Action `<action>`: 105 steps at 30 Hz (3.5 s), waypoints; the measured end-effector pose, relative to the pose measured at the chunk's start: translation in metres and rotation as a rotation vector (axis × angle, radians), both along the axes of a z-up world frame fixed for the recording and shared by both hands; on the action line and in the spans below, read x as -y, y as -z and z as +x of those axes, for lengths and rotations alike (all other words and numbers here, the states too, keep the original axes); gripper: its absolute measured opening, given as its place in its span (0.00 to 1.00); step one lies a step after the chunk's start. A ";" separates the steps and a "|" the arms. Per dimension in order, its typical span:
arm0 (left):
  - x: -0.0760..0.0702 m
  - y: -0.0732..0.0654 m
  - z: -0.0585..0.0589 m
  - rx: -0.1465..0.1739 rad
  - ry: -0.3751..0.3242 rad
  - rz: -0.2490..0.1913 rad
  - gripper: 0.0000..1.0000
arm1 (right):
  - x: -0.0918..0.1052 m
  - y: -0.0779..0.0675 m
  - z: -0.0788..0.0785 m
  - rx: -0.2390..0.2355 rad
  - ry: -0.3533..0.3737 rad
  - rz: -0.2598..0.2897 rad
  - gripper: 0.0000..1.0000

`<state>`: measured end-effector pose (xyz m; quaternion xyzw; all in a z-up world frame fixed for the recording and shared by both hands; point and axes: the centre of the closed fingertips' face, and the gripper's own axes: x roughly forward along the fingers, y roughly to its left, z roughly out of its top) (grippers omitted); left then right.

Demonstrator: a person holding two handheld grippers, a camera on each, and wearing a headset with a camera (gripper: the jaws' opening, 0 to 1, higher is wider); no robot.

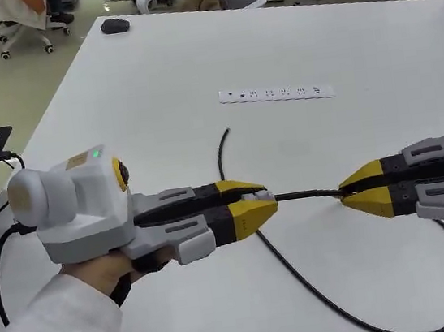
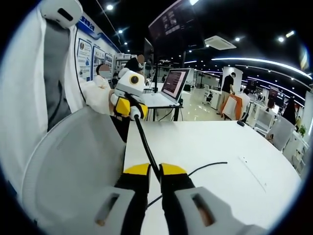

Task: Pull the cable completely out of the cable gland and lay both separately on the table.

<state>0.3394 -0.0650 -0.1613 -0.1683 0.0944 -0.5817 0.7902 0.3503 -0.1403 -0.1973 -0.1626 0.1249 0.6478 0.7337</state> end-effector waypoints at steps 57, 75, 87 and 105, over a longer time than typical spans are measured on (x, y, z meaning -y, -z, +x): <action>-0.042 -0.010 0.040 -0.023 -0.258 -0.087 0.17 | -0.025 0.068 0.053 -0.120 0.194 0.022 0.06; -0.046 -0.003 0.045 -0.036 -0.283 -0.060 0.17 | -0.061 0.150 0.053 -0.225 0.165 -0.126 0.05; -0.046 0.002 0.046 -0.054 -0.287 -0.050 0.17 | -0.067 0.188 0.050 -0.259 0.159 -0.215 0.05; -0.047 0.016 0.049 -0.101 -0.299 -0.014 0.17 | -0.060 0.209 0.040 -0.284 0.186 -0.259 0.08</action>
